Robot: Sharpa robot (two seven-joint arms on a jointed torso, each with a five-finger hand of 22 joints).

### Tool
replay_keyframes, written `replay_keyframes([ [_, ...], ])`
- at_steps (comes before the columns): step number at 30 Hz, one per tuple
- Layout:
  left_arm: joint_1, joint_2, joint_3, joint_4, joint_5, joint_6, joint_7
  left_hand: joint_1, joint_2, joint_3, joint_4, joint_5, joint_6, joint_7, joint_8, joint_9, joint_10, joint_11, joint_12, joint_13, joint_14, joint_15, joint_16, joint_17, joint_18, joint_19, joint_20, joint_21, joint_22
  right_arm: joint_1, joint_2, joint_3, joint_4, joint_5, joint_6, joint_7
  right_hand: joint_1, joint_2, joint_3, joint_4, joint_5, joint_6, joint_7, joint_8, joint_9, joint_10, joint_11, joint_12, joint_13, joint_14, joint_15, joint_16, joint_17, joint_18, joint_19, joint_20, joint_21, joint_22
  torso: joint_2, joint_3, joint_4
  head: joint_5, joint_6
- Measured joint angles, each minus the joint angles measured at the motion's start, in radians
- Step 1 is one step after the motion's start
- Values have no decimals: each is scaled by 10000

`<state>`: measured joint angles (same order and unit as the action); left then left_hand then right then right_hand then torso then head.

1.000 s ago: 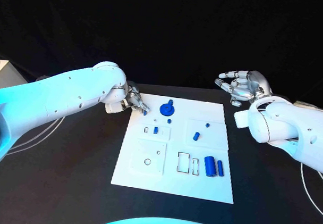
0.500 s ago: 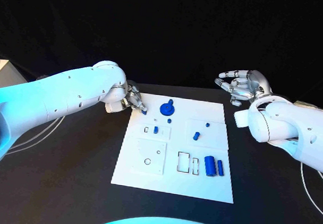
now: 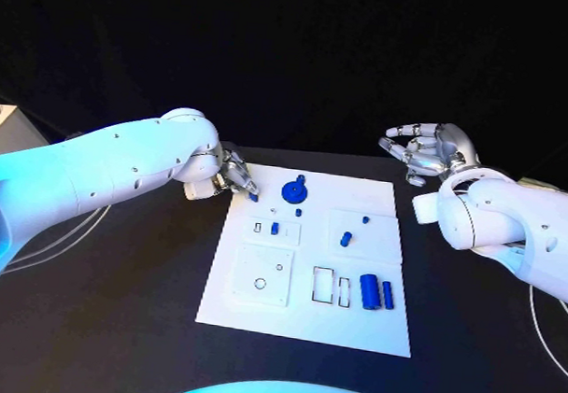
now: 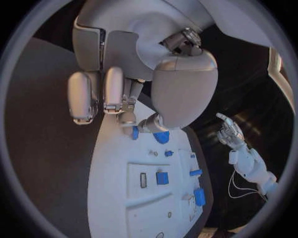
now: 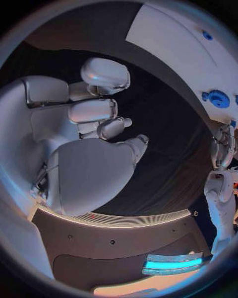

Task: Assemble the parts on the task board

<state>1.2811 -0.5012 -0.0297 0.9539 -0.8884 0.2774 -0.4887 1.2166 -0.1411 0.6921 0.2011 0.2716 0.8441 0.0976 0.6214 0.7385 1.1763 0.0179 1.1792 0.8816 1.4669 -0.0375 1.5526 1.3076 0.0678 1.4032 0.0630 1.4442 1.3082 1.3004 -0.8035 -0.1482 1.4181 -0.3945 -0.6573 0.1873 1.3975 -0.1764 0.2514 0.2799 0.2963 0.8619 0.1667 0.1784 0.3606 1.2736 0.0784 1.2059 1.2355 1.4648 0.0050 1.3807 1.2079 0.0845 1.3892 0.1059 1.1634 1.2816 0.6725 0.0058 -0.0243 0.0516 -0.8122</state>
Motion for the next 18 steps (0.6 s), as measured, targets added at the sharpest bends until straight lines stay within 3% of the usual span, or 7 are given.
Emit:
replay_keyframes([
  [10, 5, -716, 1, 1158, 455, -332, 81, -501, -290, 381, -356, 772, 250, -71, 75, 61, 415, -123, 253, 394, 1, -73, 42, 0, 1, 197, -51, 121, -1, 0, -25, 0, -11, 0, 3, -3, -40, -40, 0, 0, 0, 0, 0, -1, -1, 5, 5, 0, 0, 0, 0, 0, 10, 0, 0, 0, 0, 0, -50, 21, 19, 32, 6],
  [18, 8, -1481, 1, 2567, 565, -637, 289, -566, -355, 381, -357, 991, 318, -70, 74, 43, 537, -176, 287, 479, 1, -143, 93, -1, 1, 246, -74, 172, -2, -1, -82, -1, -2, 2, 4, -5, -40, -40, 0, 0, 0, 0, 0, -2, -2, 6, 6, 0, 1, 0, 0, 0, 10, 0, 0, 0, 0, 0, -70, 21, 26, 12, -13],
])
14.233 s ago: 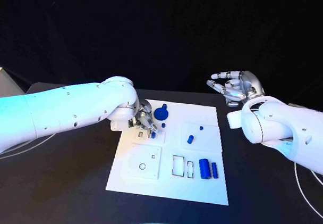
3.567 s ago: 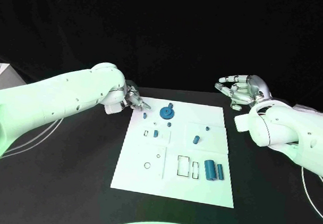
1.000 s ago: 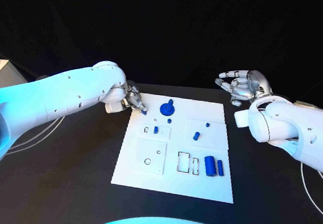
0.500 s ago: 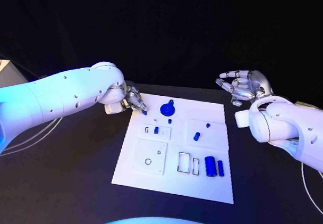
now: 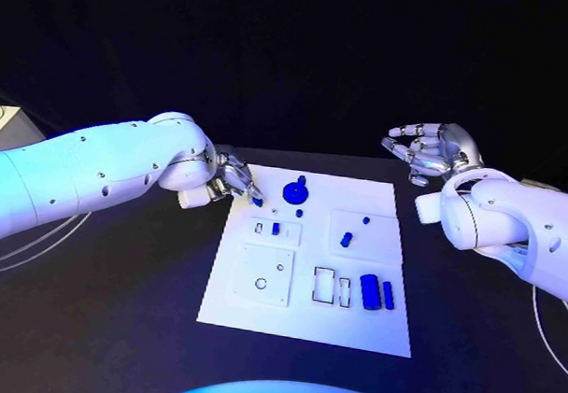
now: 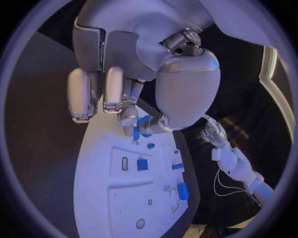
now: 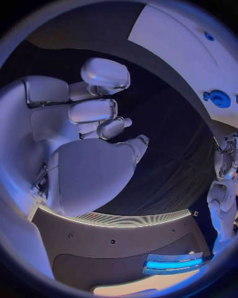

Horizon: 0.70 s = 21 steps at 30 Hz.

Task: Assemble the parts on the task board

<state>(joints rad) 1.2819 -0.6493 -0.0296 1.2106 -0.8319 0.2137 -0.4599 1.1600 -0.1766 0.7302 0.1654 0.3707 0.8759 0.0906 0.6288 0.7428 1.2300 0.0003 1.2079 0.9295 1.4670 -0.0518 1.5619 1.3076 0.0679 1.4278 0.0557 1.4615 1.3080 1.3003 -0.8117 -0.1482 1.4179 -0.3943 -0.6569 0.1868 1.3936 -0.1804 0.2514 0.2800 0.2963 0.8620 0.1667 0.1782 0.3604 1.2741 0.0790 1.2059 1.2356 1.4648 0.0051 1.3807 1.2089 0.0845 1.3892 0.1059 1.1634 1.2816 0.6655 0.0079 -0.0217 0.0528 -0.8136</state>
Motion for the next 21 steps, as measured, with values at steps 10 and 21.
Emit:
replay_keyframes([
  [10, -115, -508, -45, 1146, -589, -376, 346, -49, -49, -30, -31, 97, 76, -5, -2, -67, 90, -57, 36, 117, 0, 0, 28, 0, 0, 56, -17, 44, -1, -34, -81, -8, 30, 3, 1, -2, 0, 0, 0, 0, 0, 0, 0, -1, -1, 0, 0, 0, -14, 0, 0, 0, -1, -1, 0, 0, 0, 0, -1, -18, 15, -2, -30],
  [21, -226, -490, -229, 1317, -1240, -513, 480, -106, -106, -30, -31, 166, 164, -21, -14, -74, 195, -89, 119, 230, -37, -35, 27, -1, 0, 105, -36, 90, -2, -68, -91, -11, 27, 6, 3, -6, 0, 0, 0, 0, 0, 0, 0, -2, 6, 1, 1, 0, -14, 0, 0, 0, -2, 0, 0, 0, 0, 0, 33, -18, -7, 43, -58],
])
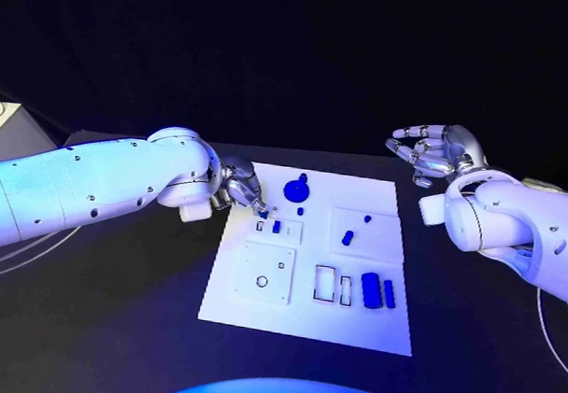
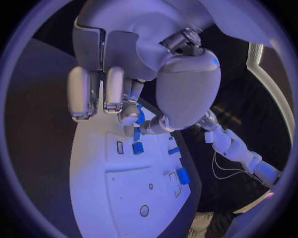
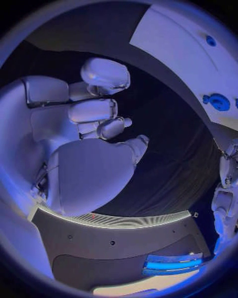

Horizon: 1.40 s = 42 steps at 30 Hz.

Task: Assemble the parts on the task board

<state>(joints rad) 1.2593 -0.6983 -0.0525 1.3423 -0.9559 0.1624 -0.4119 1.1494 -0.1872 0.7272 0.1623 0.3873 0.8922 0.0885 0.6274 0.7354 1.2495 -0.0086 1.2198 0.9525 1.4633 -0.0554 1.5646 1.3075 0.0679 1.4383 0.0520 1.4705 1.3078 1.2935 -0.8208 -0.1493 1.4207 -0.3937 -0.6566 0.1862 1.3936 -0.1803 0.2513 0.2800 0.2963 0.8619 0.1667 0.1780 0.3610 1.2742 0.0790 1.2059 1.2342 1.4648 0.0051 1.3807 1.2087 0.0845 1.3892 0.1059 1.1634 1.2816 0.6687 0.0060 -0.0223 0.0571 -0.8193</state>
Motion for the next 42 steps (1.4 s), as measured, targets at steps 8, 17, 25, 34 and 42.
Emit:
replay_keyframes([
  [8, -37, 79, -64, -16, -243, 12, -33, -65, -66, 0, 0, 79, 51, -51, -4, -45, 55, 14, 0, 53, 35, -35, 0, 0, 0, 0, 0, 0, -1, -5, -2, -2, -3, 1, 1, -3, 0, 0, 0, 0, 0, 0, 0, 0, -1, 0, 0, 0, 0, 0, 0, 0, -1, 0, 0, 0, 0, 0, 13, 16, -10, 0, -34],
  [17, -51, 122, -101, 24, -451, 43, -144, -79, -79, 0, 0, 116, 73, -73, -38, -45, 56, 17, 39, 84, 35, -35, -1, 0, -1, -1, 0, 0, -1, -10, -5, -5, -8, 2, 1, -5, 0, 0, 0, 0, 0, 0, 0, -1, -2, 1, 1, 0, 1, -1, 0, 0, -1, 0, 0, 0, 0, 0, 16, 24, -6, 0, -109],
  [25, -56, 83, -106, 79, -583, 55, -252, -116, -117, 0, 0, 179, 74, -74, -61, -49, 56, 18, 39, 110, 35, -35, -1, 0, 0, -1, 0, 0, -2, -12, -16, -6, -10, 3, 1, -5, 0, 0, 0, 0, 0, 0, 0, -1, -3, 1, 1, 0, 1, -1, 0, 0, -2, -1, 0, 0, 0, 0, 12, 24, -1, 8, -154],
  [34, -70, 87, -115, 75, -664, 124, -373, -115, -115, 1, 0, 181, 140, -65, -25, -61, 78, 1, 39, 112, 35, -34, -1, 0, 0, -1, 0, 0, -3, -16, -21, -7, -10, 3, 1, -5, 0, 0, 0, 0, 0, 0, 0, -1, -4, 1, 1, 0, 1, -1, 1, 0, -2, 0, 0, 0, 0, 0, 3, 18, 6, 28, -216],
  [42, -100, 109, -137, 42, -736, 204, -472, -110, -110, 1, 0, 180, 143, -69, -25, -68, 108, -3, 39, 111, 35, -34, -2, 0, -1, 36, -36, 0, -3, -17, -16, -7, -14, 4, 3, -5, 0, 0, 28, 29, 0, 0, 0, 43, 6, 1, 1, 0, -16, -1, 1, 0, -3, 0, 0, 0, 0, 0, 1, 12, 1, 37, -231],
])
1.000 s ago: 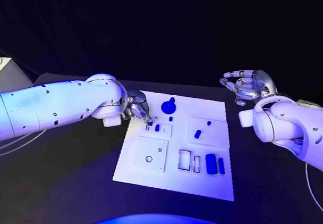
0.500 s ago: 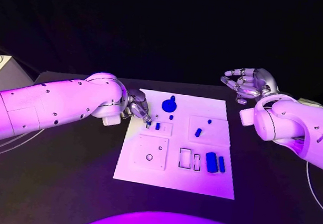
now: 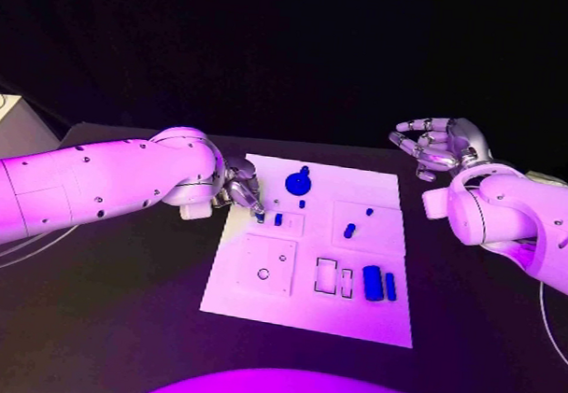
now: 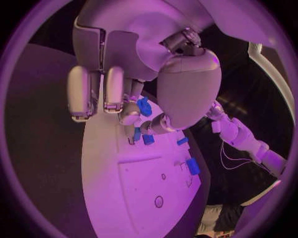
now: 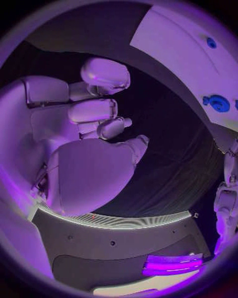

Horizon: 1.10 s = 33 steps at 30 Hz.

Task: Assemble the parts on the task board

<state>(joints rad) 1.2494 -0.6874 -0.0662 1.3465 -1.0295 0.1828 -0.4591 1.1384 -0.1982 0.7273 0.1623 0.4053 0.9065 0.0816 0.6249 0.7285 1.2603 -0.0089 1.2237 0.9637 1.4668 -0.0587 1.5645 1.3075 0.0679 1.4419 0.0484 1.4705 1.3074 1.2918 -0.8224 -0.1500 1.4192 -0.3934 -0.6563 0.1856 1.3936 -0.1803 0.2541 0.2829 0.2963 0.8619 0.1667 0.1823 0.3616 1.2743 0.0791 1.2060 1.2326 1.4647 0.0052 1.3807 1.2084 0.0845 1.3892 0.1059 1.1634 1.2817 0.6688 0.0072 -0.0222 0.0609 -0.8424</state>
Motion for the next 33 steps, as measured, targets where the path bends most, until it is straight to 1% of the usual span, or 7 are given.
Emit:
replay_keyframes([
  [15, -60, 90, -35, -76, -256, 34, -45, 13, 12, 0, 0, 49, 0, 0, -11, 4, 1, 3, -1, -1, 0, 0, -1, -1, 1, -1, 0, 0, -1, -4, 3, 0, -1, 1, 3, 0, 0, 0, 0, 0, 0, 0, 0, -3, -1, 1, 0, 0, 0, 0, 0, 0, -1, 0, 0, 0, 0, 0, 8, -2, -1, -7, -41],
  [19, -63, 109, -36, -81, -309, 34, -45, 13, 13, 0, 0, 48, 0, -1, -11, 7, 2, 5, -1, -2, 0, 1, -1, 0, 1, -1, 0, 0, -1, -4, 5, 0, -3, 1, 4, 0, -3, -3, 0, 0, 0, 0, 0, -4, -1, 1, 0, 0, -14, 0, 0, 0, 6, 0, 0, 0, 0, 0, 4, -1, -5, -15, -55],
  [20, -65, 113, -36, -82, -319, 34, -45, 14, 13, 0, 0, 48, 0, -1, -12, 7, 2, 6, -1, -2, 0, 0, -1, 0, 1, -1, 0, 0, -1, -4, 5, 0, -3, 1, 4, 0, -40, -41, 0, 0, 0, 0, 0, -4, -2, 1, 0, 0, -14, 0, 0, 0, 8, 0, 0, 0, 0, 0, 3, 0, -5, -17, -57],
  [33, -63, 146, -36, -95, -410, 72, -56, 14, 13, -27, -27, 47, 1, -1, -38, 7, 2, 8, -1, 5, 0, 0, -1, 0, 1, -1, 1, 0, -2, -4, 0, 0, -3, 2, 8, 1, -39, -39, 0, 0, 0, 0, 0, -5, -3, 1, 0, 0, -14, 0, 0, 0, 7, 0, 0, 0, 0, 0, -2, 8, -5, -26, -86],
])
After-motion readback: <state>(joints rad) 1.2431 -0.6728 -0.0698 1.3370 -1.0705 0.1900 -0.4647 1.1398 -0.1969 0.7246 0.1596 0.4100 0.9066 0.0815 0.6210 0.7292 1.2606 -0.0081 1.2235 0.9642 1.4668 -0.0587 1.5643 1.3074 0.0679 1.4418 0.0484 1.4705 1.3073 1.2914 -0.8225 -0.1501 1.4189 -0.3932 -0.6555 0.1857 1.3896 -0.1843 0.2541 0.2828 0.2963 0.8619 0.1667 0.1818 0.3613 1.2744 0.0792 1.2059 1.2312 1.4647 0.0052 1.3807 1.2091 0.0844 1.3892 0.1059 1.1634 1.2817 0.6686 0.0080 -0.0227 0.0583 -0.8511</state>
